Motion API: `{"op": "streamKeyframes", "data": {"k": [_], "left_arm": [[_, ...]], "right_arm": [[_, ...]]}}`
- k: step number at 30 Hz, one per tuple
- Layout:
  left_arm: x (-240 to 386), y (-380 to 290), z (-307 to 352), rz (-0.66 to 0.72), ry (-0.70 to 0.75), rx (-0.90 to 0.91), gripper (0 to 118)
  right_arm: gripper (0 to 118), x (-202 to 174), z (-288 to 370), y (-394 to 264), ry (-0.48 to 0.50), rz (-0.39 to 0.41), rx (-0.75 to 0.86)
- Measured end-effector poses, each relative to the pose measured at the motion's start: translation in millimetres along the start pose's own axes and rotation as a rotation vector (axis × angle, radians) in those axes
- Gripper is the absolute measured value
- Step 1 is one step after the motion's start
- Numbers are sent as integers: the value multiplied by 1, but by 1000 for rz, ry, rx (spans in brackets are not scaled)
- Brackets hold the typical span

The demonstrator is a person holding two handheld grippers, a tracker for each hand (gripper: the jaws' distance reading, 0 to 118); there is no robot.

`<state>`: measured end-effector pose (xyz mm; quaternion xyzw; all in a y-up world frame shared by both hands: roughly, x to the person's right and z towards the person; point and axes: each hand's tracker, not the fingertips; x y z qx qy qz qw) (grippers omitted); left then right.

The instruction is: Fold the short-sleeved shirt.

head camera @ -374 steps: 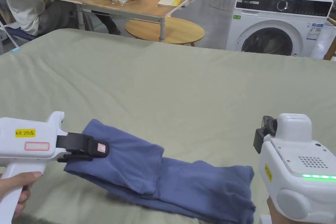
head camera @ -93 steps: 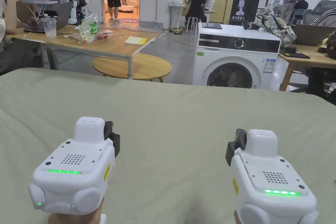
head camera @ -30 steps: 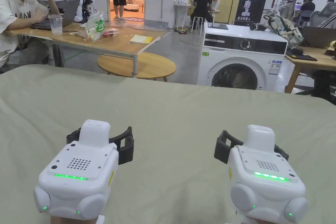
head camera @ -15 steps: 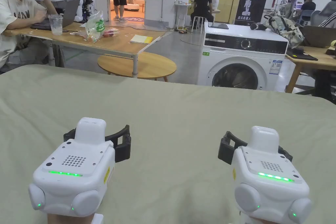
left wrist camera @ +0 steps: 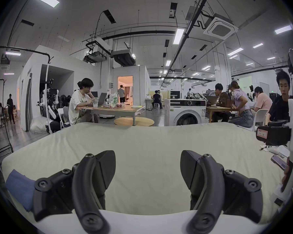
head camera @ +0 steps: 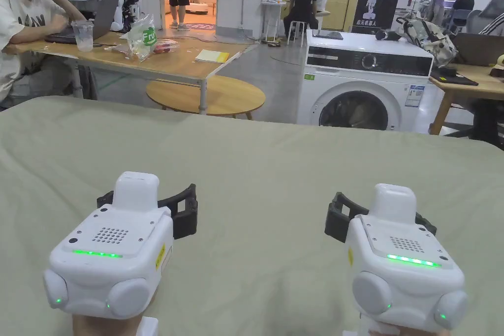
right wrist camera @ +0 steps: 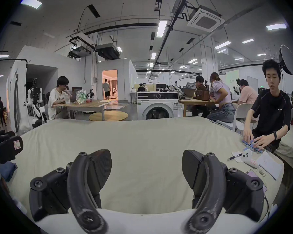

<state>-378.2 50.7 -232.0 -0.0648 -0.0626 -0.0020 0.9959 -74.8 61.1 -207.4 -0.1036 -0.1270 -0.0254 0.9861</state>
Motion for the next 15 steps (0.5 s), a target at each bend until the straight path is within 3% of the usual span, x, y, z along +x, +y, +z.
{"op": "streamKeyframes", "data": {"k": [5, 9, 15], "left_arm": [[-1, -1, 0, 0, -6, -3, 79], [-1, -2, -1, 3, -8, -12, 79], [-1, -3, 0, 7, -6, -8, 79]], "right_arm": [[87, -3, -2, -2, 30, 25, -24], [87, 3, -5, 2, 79, -62, -91], [87, 6, -6, 3, 115, -77, -92]]}}
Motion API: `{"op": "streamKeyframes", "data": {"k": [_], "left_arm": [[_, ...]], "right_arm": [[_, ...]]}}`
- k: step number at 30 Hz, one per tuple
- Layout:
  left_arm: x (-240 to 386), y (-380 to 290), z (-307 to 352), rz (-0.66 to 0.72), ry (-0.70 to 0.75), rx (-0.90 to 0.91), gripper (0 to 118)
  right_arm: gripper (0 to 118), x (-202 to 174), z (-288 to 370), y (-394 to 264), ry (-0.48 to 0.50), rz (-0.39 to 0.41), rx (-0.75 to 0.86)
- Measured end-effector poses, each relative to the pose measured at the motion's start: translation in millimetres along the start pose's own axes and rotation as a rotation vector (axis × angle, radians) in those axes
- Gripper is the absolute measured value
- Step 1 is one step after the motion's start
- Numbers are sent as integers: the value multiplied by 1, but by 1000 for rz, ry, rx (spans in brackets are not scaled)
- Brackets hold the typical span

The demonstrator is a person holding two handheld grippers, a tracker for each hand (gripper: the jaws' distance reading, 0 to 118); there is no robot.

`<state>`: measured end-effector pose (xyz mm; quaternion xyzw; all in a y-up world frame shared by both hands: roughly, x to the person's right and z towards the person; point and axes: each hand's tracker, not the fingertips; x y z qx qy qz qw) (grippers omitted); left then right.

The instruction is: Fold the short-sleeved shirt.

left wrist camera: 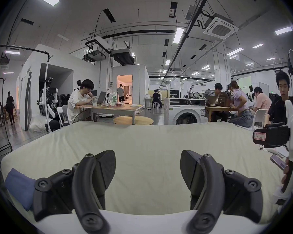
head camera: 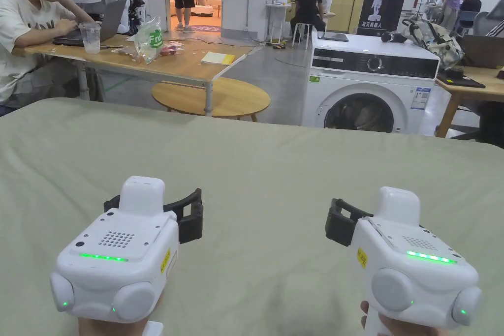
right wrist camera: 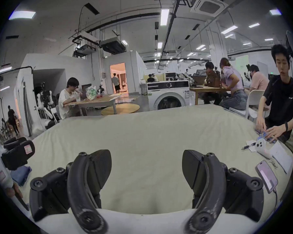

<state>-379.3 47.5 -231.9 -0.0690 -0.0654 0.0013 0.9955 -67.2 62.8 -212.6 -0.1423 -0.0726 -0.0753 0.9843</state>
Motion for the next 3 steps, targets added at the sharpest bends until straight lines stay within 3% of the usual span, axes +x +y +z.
{"op": "streamKeyframes", "data": {"k": [3], "left_arm": [[0, -1, -1, -2, 3, 1, 79]], "right_arm": [[88, 0, -1, -1, 3, -6, 0]]}}
